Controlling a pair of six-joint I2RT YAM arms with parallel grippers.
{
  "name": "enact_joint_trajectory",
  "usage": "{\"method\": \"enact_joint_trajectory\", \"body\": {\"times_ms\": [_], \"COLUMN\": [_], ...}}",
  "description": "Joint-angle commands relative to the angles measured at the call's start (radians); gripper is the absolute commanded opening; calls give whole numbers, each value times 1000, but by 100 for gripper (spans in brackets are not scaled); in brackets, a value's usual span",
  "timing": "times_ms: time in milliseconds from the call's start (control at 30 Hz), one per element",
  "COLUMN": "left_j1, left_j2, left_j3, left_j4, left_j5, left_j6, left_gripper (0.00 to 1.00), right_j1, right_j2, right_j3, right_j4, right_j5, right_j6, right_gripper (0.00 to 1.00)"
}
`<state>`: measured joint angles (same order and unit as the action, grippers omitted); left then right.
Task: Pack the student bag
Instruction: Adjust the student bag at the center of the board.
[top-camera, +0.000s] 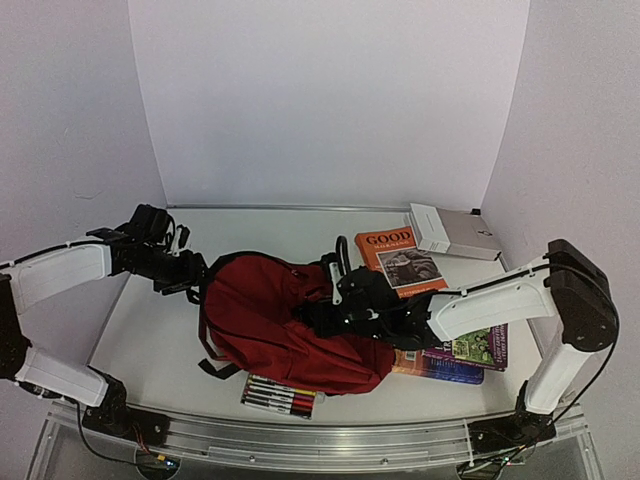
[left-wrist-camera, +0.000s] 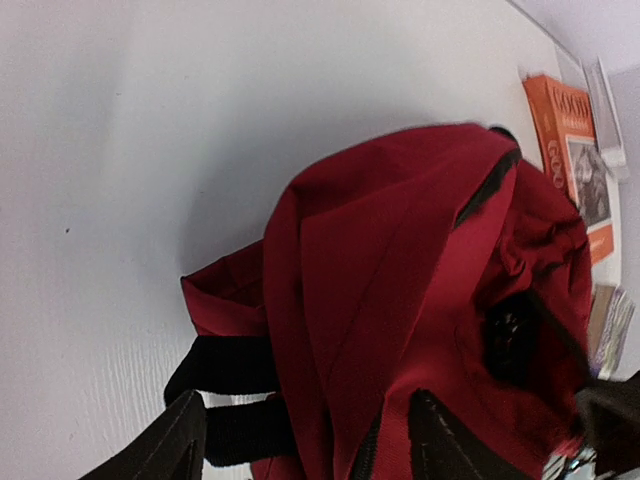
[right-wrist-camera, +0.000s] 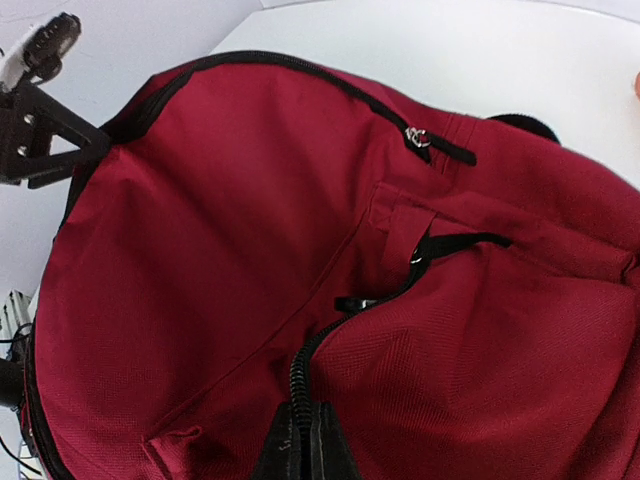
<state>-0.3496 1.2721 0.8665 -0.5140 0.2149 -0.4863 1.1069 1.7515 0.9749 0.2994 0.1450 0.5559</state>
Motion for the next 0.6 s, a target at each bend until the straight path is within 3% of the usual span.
{"method": "enact_joint_trajectory", "body": {"times_ms": [0, 67, 167, 333, 467, 500, 567], "left_j1": [-8, -51, -216, -445, -554, -569, -585], "left_j2": [-126, -154, -139, 18, 157, 190, 241], "left_j3": [37, 49, 63, 85, 107, 115, 126], "left_j4": [7, 24, 88, 239, 335, 341, 335], "left_j5": [-56, -48, -98, -113, -100, -93, -78], "left_j6": [-78, -96, -140, -229, -251, -256, -273], "left_gripper": [74, 76, 77, 76, 74, 71, 56], "right_j1": [2, 3, 3, 3, 3, 3, 3], "right_j2": [47, 50, 52, 63, 56, 50, 34], "right_j3": [14, 20, 24, 0, -13, -15, -17], "right_j4": [23, 14, -9, -39, -69, -75, -84], "right_j5": [-58, -42, -19, 15, 60, 76, 107], "right_j6": [80, 92, 114, 162, 191, 197, 207], "right_gripper": [0, 0, 0, 0, 0, 0, 0]}}
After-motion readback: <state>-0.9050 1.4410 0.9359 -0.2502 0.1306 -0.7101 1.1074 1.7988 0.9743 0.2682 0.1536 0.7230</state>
